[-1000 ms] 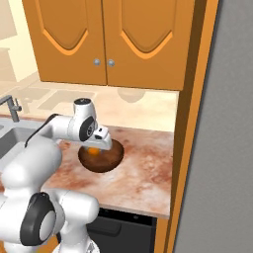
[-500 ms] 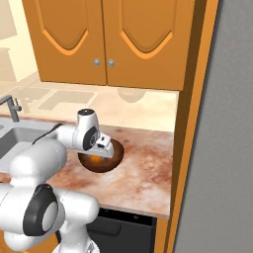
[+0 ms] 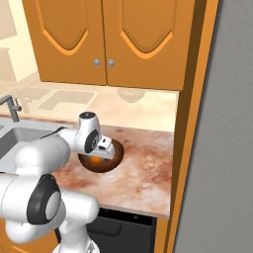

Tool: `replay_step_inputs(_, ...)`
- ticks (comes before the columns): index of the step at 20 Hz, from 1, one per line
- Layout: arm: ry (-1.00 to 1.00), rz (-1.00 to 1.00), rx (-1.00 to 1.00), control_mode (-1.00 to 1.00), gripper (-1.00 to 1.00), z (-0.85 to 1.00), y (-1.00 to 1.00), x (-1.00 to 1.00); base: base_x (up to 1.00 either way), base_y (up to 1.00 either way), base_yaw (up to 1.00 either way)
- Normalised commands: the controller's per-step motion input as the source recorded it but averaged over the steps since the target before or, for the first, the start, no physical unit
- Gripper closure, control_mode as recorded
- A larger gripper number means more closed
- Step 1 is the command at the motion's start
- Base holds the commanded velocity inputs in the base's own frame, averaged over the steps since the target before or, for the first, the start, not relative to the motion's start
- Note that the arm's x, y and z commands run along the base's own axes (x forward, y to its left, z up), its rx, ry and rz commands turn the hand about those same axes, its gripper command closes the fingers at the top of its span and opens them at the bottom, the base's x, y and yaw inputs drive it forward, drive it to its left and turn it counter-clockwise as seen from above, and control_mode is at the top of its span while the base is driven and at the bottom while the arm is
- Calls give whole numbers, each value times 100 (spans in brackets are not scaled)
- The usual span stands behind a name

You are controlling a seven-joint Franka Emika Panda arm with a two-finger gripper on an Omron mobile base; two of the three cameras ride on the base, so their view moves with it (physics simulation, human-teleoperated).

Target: Take the tangerine, lemon wedge, and broccoli from the freezer and place them in the bowl on the counter.

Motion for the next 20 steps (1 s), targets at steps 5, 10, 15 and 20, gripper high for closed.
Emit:
replay_step_inputs(5,0,0,0,-100,-100,0,0,0,0,0,0)
replay_step_inputs(10,-18,0,0,-100,-100,35,0,-27,0,0,0)
replay_step_inputs(15,-18,0,0,-100,-100,72,0,-63,0,0,0)
replay_step_inputs(20,-9,0,0,-100,-100,78,0,-83,0,0,0)
